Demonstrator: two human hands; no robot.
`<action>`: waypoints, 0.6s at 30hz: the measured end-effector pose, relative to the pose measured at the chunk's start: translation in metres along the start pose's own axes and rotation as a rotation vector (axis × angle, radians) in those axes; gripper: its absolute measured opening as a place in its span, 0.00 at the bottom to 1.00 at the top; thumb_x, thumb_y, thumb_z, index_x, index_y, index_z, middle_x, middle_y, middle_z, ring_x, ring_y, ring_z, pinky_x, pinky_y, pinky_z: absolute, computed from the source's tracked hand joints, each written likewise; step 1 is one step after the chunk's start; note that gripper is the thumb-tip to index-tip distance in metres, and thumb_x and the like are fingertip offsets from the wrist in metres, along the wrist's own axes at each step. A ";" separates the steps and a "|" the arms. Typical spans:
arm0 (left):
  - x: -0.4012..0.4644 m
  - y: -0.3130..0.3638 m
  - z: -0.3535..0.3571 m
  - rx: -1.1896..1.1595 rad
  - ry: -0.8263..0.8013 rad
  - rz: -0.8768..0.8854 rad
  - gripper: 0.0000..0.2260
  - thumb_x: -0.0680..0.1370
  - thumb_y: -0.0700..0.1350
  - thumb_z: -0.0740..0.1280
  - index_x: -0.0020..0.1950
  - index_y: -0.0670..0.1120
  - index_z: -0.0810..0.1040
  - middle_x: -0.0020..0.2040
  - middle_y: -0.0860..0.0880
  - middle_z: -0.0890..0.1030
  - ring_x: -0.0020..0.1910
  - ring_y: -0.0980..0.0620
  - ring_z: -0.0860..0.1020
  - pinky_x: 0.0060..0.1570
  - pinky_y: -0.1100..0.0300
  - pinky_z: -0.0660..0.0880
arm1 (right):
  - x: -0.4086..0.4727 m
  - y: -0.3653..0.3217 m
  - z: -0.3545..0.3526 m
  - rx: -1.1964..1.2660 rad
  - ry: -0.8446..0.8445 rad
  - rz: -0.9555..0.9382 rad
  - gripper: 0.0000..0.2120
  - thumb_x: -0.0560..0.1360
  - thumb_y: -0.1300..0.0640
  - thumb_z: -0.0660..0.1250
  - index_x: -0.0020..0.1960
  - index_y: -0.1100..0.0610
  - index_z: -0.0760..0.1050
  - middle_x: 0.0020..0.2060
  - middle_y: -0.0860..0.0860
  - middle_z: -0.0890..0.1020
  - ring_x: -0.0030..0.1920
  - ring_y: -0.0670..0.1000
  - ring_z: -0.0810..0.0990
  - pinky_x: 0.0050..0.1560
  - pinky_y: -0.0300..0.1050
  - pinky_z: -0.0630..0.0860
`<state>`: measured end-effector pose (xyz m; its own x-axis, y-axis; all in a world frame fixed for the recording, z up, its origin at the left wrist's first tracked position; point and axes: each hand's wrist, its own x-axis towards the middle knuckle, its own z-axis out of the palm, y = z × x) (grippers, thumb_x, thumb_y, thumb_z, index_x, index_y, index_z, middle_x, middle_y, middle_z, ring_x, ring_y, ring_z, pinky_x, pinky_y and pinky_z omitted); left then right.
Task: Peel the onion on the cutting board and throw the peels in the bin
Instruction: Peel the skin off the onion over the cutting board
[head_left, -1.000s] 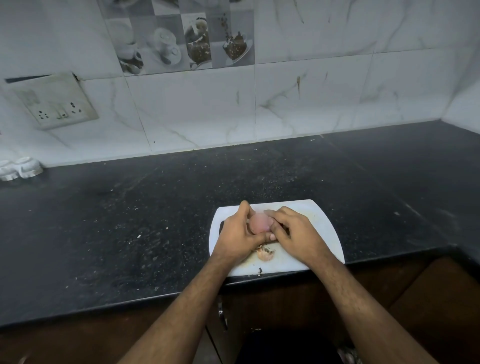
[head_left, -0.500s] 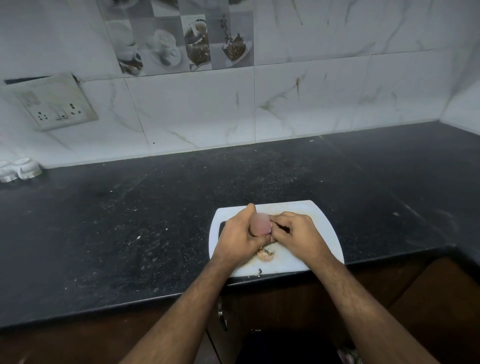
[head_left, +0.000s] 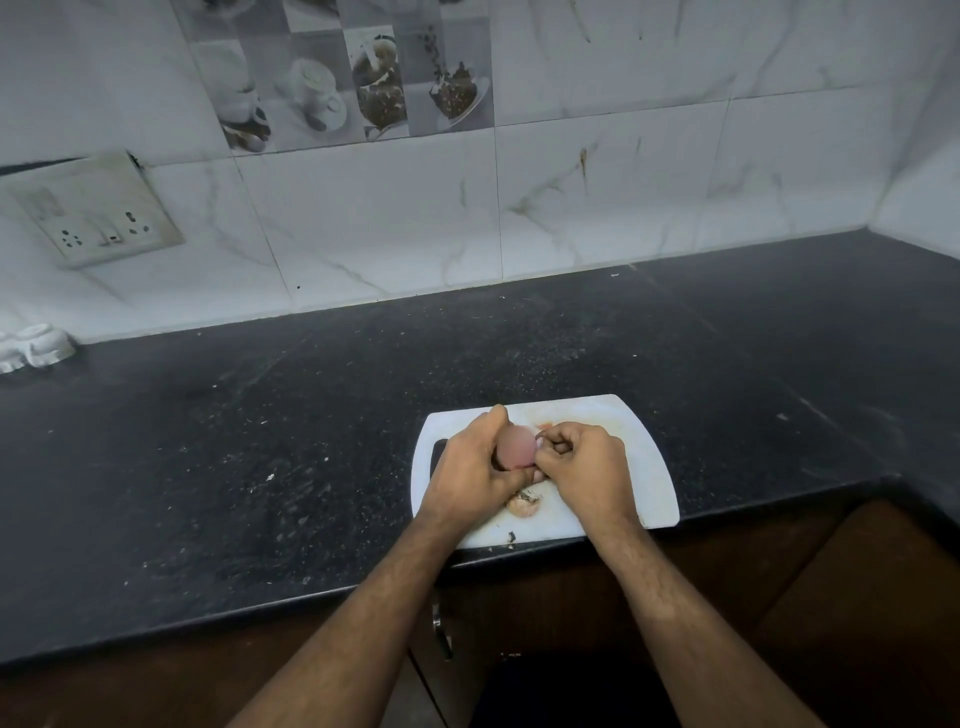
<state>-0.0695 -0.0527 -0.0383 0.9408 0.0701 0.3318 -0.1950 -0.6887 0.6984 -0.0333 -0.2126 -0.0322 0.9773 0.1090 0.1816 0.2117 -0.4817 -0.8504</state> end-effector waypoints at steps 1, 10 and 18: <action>0.000 0.000 -0.001 -0.040 0.000 -0.017 0.25 0.67 0.59 0.82 0.45 0.53 0.67 0.42 0.53 0.80 0.39 0.52 0.77 0.38 0.51 0.78 | 0.001 0.000 0.000 -0.009 0.006 0.005 0.05 0.76 0.59 0.72 0.49 0.54 0.86 0.37 0.42 0.85 0.39 0.38 0.82 0.40 0.28 0.75; -0.003 -0.010 -0.012 -0.556 -0.019 -0.191 0.24 0.72 0.50 0.81 0.62 0.47 0.74 0.62 0.47 0.84 0.58 0.35 0.85 0.65 0.32 0.78 | 0.002 0.001 0.001 -0.072 0.041 -0.054 0.09 0.78 0.62 0.68 0.57 0.57 0.84 0.44 0.44 0.83 0.41 0.38 0.79 0.36 0.21 0.71; 0.000 -0.009 -0.012 -0.484 -0.097 -0.164 0.21 0.74 0.52 0.79 0.63 0.52 0.77 0.58 0.47 0.86 0.59 0.42 0.85 0.65 0.37 0.80 | -0.001 -0.002 -0.001 -0.003 0.088 -0.168 0.13 0.82 0.53 0.65 0.65 0.53 0.81 0.56 0.44 0.81 0.53 0.39 0.79 0.51 0.27 0.75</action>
<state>-0.0711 -0.0379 -0.0375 0.9865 0.0662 0.1496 -0.1277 -0.2599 0.9572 -0.0350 -0.2129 -0.0306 0.9249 0.1118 0.3633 0.3718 -0.4658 -0.8030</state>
